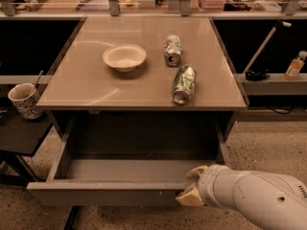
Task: Open top drawer
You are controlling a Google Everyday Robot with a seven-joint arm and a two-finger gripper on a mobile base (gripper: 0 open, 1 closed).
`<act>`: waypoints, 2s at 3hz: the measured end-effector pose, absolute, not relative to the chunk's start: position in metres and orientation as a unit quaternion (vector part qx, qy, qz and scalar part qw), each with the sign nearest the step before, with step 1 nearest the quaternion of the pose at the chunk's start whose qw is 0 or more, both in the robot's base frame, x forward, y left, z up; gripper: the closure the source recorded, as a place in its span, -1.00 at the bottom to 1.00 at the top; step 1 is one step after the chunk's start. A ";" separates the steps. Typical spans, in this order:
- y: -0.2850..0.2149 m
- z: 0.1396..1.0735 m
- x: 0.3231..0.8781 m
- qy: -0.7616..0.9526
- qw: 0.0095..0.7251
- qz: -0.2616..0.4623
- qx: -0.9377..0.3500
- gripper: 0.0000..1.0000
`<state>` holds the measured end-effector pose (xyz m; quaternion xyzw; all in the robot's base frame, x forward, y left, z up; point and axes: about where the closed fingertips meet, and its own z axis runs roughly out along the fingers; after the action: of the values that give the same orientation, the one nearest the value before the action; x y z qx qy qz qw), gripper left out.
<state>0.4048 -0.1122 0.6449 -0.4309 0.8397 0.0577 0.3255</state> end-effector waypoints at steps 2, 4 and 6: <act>-0.112 0.646 0.401 0.840 0.327 0.059 -0.430 1.00; -0.112 0.646 0.401 0.840 0.327 0.059 -0.430 0.15; -0.112 0.646 0.401 0.840 0.327 0.059 -0.430 -0.78</act>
Offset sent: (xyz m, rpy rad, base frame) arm -0.4311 0.0081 -0.1440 0.3520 -0.0704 -0.0258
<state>0.4009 -0.1119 0.6459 -0.4300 0.8395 0.0591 0.3267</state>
